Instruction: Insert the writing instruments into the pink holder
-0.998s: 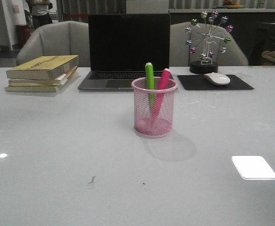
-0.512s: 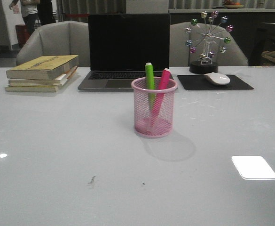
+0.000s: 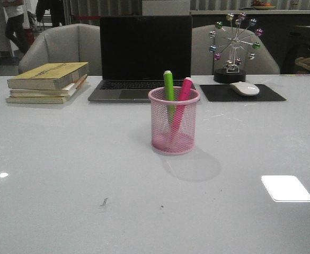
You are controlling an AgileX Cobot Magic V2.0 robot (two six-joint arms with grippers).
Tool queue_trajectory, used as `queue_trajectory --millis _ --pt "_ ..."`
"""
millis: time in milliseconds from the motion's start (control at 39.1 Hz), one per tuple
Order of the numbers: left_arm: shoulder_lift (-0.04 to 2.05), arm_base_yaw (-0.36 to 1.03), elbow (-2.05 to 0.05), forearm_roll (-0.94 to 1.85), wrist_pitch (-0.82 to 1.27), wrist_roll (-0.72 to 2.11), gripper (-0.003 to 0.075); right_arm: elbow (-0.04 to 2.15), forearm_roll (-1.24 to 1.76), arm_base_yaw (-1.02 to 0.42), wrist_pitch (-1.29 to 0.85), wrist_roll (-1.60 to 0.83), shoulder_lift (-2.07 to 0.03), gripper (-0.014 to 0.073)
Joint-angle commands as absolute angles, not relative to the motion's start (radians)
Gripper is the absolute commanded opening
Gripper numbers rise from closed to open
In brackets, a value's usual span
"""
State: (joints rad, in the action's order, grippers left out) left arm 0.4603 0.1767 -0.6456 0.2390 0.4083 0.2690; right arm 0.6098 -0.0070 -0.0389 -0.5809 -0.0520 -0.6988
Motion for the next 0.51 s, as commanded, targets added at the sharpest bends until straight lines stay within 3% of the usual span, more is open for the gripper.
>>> queue_trajectory --millis 0,154,358,486 --pt "0.435 0.174 -0.65 0.258 0.292 0.27 0.0438 0.64 -0.016 -0.032 -0.517 -0.06 -0.694 0.0386" --pt "0.435 0.174 -0.649 0.258 0.303 0.27 0.0438 0.64 -0.013 -0.032 -0.518 -0.06 -0.694 0.0306" --pt "0.435 0.174 -0.649 0.258 0.303 0.27 0.0438 0.64 0.015 -0.032 -0.536 -0.06 -0.694 0.0022" --pt "0.435 0.174 -0.649 0.258 0.303 0.27 0.0438 0.64 0.09 -0.032 -0.549 -0.06 -0.694 0.0029"
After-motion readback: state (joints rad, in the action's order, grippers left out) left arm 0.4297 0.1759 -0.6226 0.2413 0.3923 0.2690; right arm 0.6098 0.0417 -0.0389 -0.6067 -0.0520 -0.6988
